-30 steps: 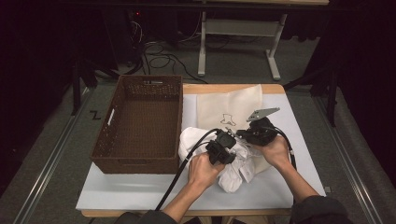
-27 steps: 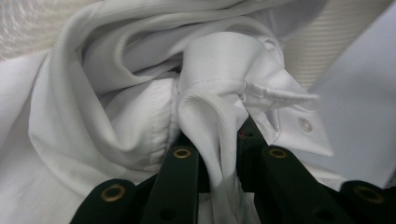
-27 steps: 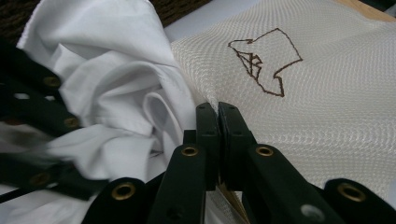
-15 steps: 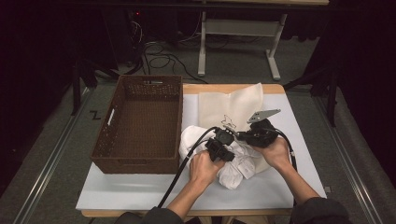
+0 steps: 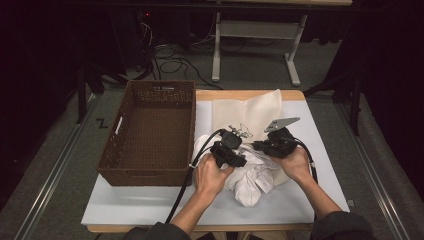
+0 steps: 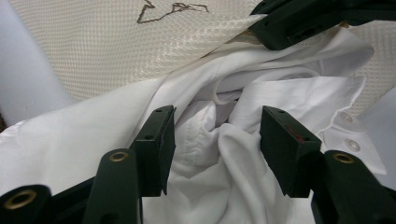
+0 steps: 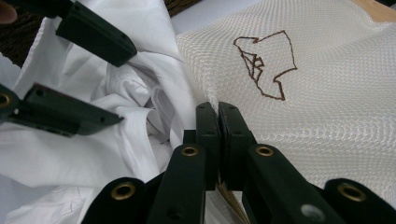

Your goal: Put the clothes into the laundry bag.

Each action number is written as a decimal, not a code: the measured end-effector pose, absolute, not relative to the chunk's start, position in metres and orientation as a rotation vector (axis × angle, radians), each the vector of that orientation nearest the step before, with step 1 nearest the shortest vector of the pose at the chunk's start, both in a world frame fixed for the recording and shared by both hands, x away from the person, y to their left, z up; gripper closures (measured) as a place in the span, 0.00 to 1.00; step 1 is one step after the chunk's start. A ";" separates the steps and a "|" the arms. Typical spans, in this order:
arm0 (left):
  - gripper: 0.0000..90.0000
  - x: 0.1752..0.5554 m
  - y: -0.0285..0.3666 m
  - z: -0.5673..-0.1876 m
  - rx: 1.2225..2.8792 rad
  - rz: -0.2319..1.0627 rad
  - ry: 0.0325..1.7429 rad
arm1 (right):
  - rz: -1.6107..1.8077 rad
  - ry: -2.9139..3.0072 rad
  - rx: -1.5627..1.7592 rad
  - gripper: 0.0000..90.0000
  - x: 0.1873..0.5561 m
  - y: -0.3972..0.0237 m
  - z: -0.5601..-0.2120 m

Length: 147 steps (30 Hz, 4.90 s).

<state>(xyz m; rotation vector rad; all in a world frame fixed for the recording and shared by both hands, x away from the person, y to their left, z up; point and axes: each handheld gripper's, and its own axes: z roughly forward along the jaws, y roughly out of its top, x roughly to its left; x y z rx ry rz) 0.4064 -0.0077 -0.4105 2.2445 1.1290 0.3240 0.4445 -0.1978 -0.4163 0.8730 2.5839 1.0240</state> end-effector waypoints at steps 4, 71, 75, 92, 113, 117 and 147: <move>0.51 0.414 -0.008 -0.415 2.246 0.284 1.134 | 1.014 2.591 0.867 0.99 0.445 -0.198 -0.416; 0.94 0.448 -0.016 -0.432 2.200 0.140 1.206 | 1.107 2.614 0.796 0.99 0.427 -0.197 -0.406; 0.68 0.437 -0.015 -0.426 2.286 0.192 1.149 | 1.114 2.609 0.841 0.99 0.430 -0.203 -0.413; 0.53 0.439 -0.006 -0.448 2.452 0.088 1.263 | 1.085 2.604 0.851 0.99 0.434 -0.202 -0.417; 0.95 0.442 -0.022 -0.444 2.185 0.092 1.167 | 1.102 2.621 0.786 0.99 0.432 -0.191 -0.407; 0.86 0.438 -0.022 -0.442 2.207 0.149 1.146 | 1.098 2.622 0.825 0.99 0.433 -0.199 -0.414; 0.96 0.412 -0.020 -0.448 2.269 0.054 1.078 | 1.091 2.603 0.825 0.99 0.435 -0.198 -0.416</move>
